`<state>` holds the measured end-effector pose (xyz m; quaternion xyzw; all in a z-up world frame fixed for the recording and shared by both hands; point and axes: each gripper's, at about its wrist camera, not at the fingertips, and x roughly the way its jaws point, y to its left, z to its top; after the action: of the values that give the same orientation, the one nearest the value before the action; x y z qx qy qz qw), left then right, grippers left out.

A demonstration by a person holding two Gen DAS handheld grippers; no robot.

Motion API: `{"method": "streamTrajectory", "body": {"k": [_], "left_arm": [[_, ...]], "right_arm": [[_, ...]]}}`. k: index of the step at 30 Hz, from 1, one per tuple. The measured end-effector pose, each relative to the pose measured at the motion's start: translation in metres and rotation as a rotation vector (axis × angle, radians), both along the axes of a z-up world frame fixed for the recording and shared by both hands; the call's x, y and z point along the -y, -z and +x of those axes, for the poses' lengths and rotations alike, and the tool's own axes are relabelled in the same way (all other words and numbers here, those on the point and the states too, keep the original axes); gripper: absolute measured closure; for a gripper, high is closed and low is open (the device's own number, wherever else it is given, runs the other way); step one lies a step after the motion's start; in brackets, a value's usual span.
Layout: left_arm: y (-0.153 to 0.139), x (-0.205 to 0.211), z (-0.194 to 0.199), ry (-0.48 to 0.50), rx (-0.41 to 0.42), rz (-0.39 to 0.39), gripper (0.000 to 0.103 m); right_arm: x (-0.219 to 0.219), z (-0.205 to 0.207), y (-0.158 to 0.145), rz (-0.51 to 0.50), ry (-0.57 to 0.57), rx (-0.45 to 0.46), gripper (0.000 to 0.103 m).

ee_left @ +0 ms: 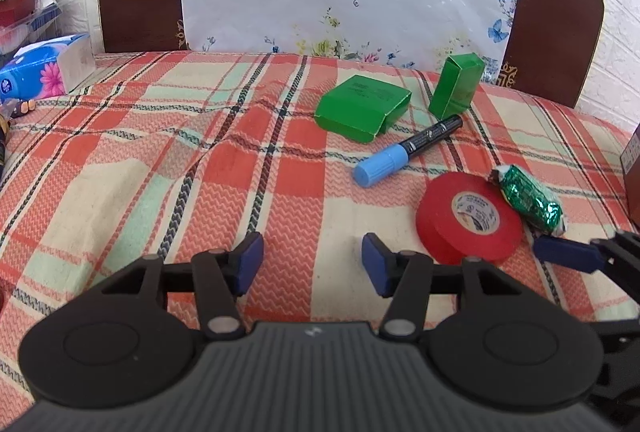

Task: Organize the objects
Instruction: 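Grasp the red tape roll with the right gripper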

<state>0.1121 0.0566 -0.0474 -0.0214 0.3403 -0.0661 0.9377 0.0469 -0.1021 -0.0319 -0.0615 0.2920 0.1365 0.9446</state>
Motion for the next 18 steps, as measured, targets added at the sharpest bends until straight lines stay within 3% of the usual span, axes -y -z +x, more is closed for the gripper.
{"method": "streamTrajectory", "body": {"k": [5, 9, 14, 18], "left_arm": [[0.001, -0.012, 0.002, 0.0, -0.004, -0.073, 0.047], [0.0, -0.017, 0.005, -0.007, -0.01, -0.108, 0.047], [-0.004, -0.018, 0.009, -0.001, -0.035, -0.146, 0.047], [-0.009, 0.0, 0.006, 0.092, -0.068, -0.198, 0.047]], "right_arm": [[-0.011, 0.025, 0.003, -0.02, -0.036, 0.015, 0.031], [-0.013, 0.036, 0.003, -0.015, -0.051, 0.015, 0.031], [-0.012, 0.023, 0.003, -0.016, -0.063, 0.01, 0.031], [-0.004, -0.004, 0.003, -0.01, -0.058, 0.012, 0.031]]}}
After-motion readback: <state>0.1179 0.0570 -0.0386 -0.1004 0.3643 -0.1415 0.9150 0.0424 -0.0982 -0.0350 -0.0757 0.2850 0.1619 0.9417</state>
